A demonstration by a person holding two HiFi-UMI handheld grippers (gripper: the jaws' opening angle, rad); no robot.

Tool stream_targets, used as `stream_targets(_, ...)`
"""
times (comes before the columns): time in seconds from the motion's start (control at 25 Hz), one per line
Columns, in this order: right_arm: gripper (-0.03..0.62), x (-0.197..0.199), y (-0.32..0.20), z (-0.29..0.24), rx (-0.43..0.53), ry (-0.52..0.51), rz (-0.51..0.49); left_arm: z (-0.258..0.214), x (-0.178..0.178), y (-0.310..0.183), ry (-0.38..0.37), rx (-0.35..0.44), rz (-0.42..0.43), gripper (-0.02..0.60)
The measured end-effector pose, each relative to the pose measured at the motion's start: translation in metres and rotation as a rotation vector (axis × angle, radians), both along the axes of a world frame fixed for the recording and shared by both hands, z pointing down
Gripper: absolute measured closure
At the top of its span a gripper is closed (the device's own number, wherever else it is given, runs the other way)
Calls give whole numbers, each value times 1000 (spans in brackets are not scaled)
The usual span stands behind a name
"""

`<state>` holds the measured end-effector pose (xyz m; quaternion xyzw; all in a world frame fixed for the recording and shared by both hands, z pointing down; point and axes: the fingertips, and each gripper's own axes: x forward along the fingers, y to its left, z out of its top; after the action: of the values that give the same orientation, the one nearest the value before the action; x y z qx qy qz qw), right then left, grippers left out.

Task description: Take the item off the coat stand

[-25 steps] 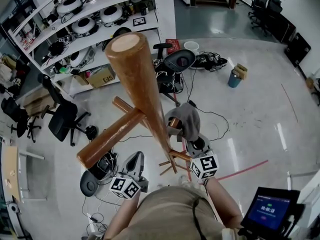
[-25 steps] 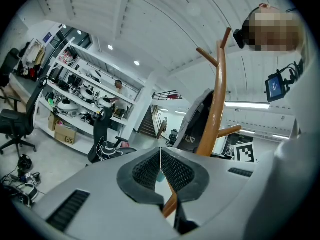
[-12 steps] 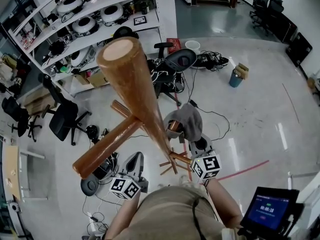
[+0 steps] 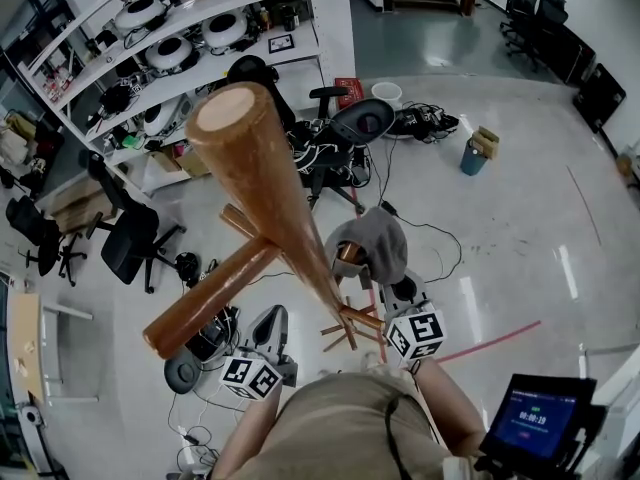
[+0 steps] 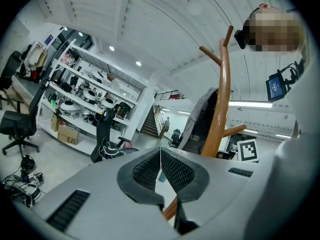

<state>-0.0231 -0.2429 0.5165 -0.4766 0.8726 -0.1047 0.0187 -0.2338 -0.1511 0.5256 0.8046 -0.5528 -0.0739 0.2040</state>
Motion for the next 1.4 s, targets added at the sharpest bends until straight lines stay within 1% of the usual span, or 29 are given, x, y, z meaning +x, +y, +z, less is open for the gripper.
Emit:
stream_targets(0.16,560,0,-2,-2,-1,-5,-6,1,2,-2,-1,6,6,563)
stream_targets(0.32,559,0,-3,-5,-1,-11,-7,-2,3,-2,-1,-8,2,563)
stream_targets(0.44,560,0,-2,-4,-1,-15,-6,3,2,-1,1,4,5,563)
stream_targets(0.84,560,1,0,-10,-2,-19,-7,-3,4,1,2,-14,-5,563)
stream_targets(1.4,560,7,-4,-14,1,-32,-5,5,9,2,3,3,0,563)
